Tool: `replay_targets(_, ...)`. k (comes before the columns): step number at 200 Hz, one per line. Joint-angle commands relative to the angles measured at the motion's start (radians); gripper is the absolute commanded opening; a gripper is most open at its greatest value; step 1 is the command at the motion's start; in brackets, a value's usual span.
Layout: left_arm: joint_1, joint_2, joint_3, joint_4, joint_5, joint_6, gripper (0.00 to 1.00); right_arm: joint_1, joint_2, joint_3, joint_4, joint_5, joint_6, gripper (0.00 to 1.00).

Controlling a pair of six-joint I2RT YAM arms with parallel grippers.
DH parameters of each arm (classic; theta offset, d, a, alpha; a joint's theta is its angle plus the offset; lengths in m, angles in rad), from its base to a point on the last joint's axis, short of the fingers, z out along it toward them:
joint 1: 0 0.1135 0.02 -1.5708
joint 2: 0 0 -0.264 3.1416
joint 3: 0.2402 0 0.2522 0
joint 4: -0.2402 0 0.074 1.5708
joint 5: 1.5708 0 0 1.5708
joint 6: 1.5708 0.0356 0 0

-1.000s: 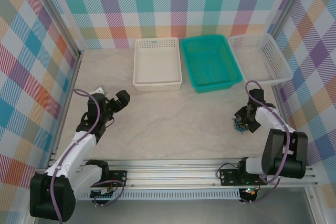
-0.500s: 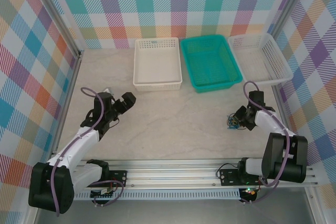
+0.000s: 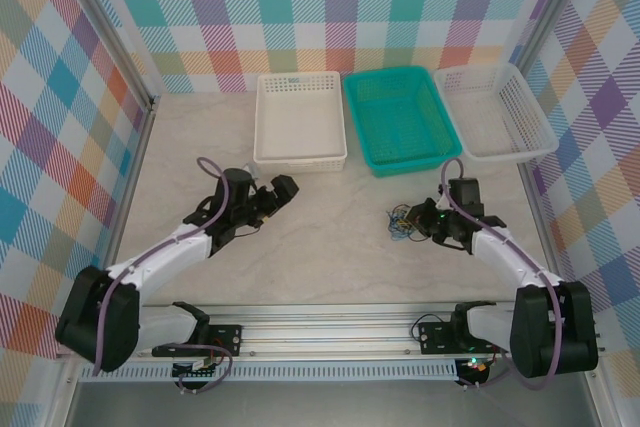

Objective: Untangle the cables

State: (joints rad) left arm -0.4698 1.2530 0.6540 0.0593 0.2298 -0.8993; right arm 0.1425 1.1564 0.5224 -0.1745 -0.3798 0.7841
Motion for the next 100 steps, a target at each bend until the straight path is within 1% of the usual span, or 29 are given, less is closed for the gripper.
replay_targets(1, -0.059, 0.072, 0.073, 0.040, 0.139, -0.049, 1.00, 0.069, -0.006, -0.028, 0.256, -0.066, 0.162, 0.00)
replay_targets(19, -0.087, 0.111, 0.095, 0.079, 0.213, -0.042, 1.00, 0.104, 0.009, -0.033, 0.338, -0.074, 0.219, 0.00)
replay_targets(44, -0.093, 0.133, 0.103, 0.157, 0.284, -0.070, 1.00, 0.126, 0.018, -0.066, 0.484, -0.101, 0.314, 0.00)
replay_targets(61, -0.099, 0.152, 0.101, 0.237, 0.330, -0.122, 0.96, 0.141, 0.031, -0.071, 0.556, -0.124, 0.344, 0.00)
replay_targets(68, -0.107, 0.157, 0.105, 0.256, 0.339, -0.128, 0.94, 0.150, 0.039, -0.060, 0.554, -0.130, 0.343, 0.00)
replay_targets(77, -0.121, 0.161, 0.120, 0.247, 0.343, -0.108, 0.92, 0.163, 0.051, -0.044, 0.543, -0.136, 0.336, 0.00)
replay_targets(87, -0.138, 0.163, 0.147, 0.202, 0.338, -0.060, 0.89, 0.177, 0.066, -0.032, 0.550, -0.144, 0.329, 0.00)
replay_targets(100, -0.154, 0.174, 0.175, 0.164, 0.338, -0.013, 0.83, 0.195, 0.095, -0.019, 0.563, -0.157, 0.321, 0.00)
